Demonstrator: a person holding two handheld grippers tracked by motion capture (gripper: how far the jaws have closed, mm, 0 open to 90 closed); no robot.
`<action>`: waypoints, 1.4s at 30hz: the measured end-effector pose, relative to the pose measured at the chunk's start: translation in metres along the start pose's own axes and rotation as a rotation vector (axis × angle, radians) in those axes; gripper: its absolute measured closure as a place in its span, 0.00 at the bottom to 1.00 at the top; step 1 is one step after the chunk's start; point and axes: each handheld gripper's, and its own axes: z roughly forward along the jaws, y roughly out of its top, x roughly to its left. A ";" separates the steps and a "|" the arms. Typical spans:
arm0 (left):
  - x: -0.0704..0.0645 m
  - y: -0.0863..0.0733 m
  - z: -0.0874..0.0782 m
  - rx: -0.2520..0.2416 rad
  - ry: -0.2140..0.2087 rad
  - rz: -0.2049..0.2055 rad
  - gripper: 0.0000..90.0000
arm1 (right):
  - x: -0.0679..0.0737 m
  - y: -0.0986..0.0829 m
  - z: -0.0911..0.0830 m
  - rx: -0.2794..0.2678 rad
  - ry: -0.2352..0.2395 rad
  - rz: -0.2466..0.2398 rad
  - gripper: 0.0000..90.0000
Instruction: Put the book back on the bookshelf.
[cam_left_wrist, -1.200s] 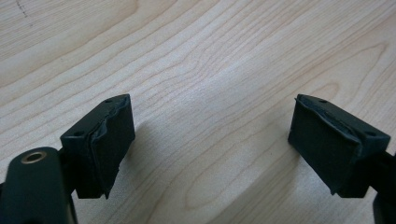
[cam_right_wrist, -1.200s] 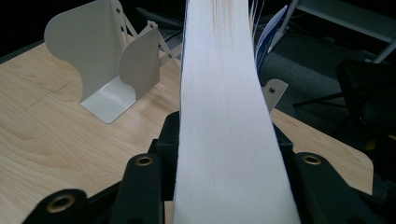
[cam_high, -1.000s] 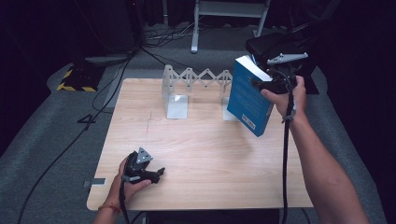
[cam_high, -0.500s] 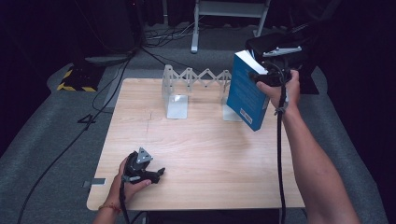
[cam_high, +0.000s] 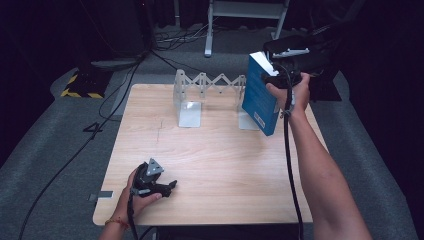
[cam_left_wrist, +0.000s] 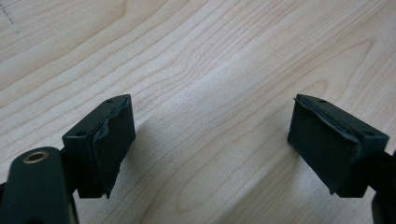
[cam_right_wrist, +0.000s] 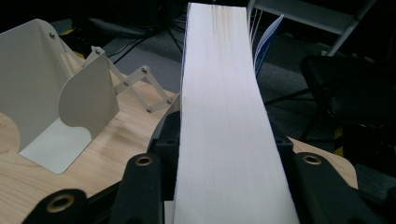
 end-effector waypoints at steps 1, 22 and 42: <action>0.000 0.000 0.000 0.000 0.000 0.000 0.17 | 0.000 0.000 0.000 0.000 0.000 0.000 0.67; -0.002 0.000 -0.001 0.000 -0.027 0.040 0.17 | 0.001 -0.005 0.029 -0.029 -0.113 0.110 0.67; -0.002 -0.001 -0.001 -0.003 -0.029 0.043 0.17 | 0.001 -0.032 0.030 -0.050 -0.155 0.166 0.67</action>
